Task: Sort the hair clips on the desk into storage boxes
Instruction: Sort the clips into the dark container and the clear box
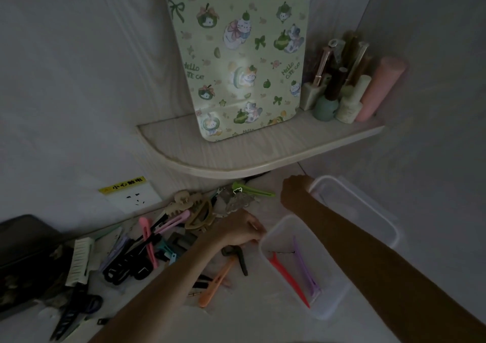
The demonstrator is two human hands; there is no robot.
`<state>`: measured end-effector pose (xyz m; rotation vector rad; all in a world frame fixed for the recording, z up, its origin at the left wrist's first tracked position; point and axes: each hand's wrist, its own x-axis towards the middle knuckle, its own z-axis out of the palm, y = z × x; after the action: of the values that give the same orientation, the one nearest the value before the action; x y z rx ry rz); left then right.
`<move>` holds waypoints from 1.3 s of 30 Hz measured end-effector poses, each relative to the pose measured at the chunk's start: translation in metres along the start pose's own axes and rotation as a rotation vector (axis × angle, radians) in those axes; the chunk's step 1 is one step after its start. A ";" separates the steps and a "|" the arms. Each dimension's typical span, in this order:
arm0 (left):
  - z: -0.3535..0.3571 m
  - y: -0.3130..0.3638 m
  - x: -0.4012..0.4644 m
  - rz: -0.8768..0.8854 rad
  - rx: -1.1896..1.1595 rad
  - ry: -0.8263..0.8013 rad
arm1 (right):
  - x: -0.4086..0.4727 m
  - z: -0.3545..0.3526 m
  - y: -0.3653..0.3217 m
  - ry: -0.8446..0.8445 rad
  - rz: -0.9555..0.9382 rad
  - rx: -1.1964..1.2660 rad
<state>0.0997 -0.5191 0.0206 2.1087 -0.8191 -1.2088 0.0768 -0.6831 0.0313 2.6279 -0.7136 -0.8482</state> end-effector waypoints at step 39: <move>-0.037 -0.047 0.052 0.148 0.577 0.391 | 0.038 0.019 -0.007 0.407 -0.385 0.661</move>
<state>0.1638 -0.5207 -0.0256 2.5593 -1.2085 -0.4791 0.0949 -0.7001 -0.0042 3.4487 -0.4248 -0.1231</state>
